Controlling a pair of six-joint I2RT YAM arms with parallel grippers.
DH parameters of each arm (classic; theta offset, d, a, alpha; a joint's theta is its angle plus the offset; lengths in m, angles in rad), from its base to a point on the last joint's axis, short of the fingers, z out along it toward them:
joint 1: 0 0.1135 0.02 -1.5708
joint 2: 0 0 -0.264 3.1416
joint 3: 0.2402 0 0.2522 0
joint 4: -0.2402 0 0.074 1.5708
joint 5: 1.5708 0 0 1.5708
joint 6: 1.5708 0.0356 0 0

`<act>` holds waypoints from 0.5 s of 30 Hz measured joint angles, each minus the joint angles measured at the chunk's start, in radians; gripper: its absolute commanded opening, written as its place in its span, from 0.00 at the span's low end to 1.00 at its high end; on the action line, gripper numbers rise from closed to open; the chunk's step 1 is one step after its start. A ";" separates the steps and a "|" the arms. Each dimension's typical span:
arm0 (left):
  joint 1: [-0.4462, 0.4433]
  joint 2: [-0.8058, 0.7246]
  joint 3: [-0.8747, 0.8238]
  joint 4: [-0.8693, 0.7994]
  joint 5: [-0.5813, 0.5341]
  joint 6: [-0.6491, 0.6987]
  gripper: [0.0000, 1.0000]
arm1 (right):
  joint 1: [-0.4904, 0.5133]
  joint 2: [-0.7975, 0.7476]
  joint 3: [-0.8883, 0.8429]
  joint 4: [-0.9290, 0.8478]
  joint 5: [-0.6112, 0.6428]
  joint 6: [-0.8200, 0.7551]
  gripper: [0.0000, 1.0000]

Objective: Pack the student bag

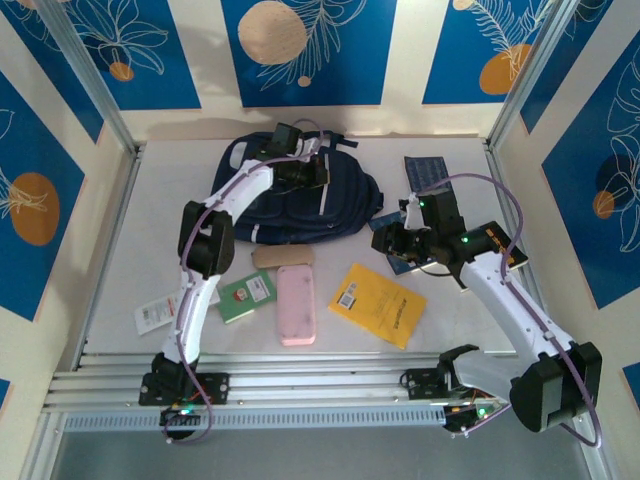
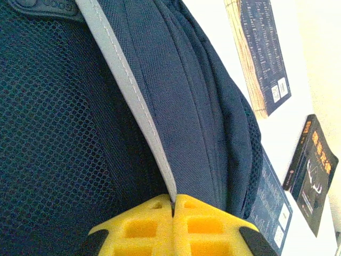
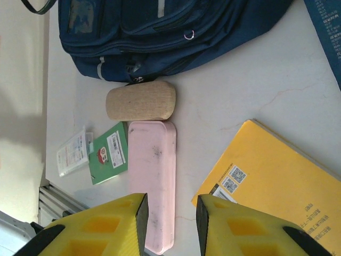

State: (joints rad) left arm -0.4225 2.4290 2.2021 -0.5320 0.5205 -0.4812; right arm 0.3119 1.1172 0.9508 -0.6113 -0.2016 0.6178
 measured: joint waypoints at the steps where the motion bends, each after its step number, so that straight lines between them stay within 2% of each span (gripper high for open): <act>1: 0.003 -0.004 0.000 0.000 0.000 -0.001 0.00 | 0.000 0.004 -0.001 0.003 0.000 0.000 0.32; 11: 0.049 -0.053 0.024 -0.007 0.011 -0.042 0.00 | -0.001 0.021 -0.005 0.020 0.000 0.002 0.35; 15: 0.062 -0.063 0.083 -0.029 0.011 -0.045 0.00 | -0.002 0.031 -0.005 0.020 -0.001 0.005 0.36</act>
State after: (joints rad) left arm -0.3603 2.3665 2.2848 -0.5613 0.5312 -0.5262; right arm 0.3099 1.1481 0.9459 -0.5911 -0.2024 0.6228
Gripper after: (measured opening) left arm 0.037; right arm 0.355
